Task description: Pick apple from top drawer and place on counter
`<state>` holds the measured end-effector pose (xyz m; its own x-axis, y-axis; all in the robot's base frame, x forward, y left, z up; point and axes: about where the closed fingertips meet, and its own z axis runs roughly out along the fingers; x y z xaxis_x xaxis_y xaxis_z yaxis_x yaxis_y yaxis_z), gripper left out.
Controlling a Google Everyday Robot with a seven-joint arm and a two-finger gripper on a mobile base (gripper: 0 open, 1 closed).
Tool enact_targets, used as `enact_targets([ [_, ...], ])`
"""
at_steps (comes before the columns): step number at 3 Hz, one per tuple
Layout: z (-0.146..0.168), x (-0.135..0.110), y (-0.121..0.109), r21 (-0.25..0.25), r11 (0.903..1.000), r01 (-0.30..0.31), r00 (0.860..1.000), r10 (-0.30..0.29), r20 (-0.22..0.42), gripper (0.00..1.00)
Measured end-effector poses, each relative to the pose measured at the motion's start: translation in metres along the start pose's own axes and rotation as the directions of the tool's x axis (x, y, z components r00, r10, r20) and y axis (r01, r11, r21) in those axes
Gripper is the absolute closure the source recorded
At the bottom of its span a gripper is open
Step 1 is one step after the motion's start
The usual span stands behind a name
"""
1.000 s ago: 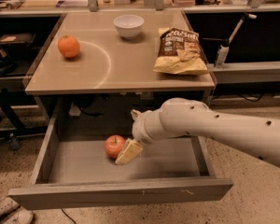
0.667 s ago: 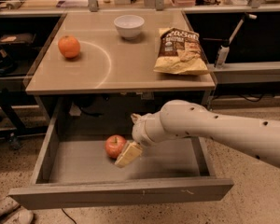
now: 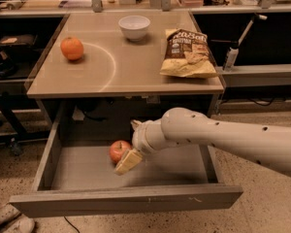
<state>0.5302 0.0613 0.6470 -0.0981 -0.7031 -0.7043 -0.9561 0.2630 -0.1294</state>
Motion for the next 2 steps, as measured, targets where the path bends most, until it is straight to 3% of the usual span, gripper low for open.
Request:
enact_targets([
  [2,0.03,-0.003,0.006,-0.022,0.9997,0.008,1.0,-0.007,0.03,0.0],
])
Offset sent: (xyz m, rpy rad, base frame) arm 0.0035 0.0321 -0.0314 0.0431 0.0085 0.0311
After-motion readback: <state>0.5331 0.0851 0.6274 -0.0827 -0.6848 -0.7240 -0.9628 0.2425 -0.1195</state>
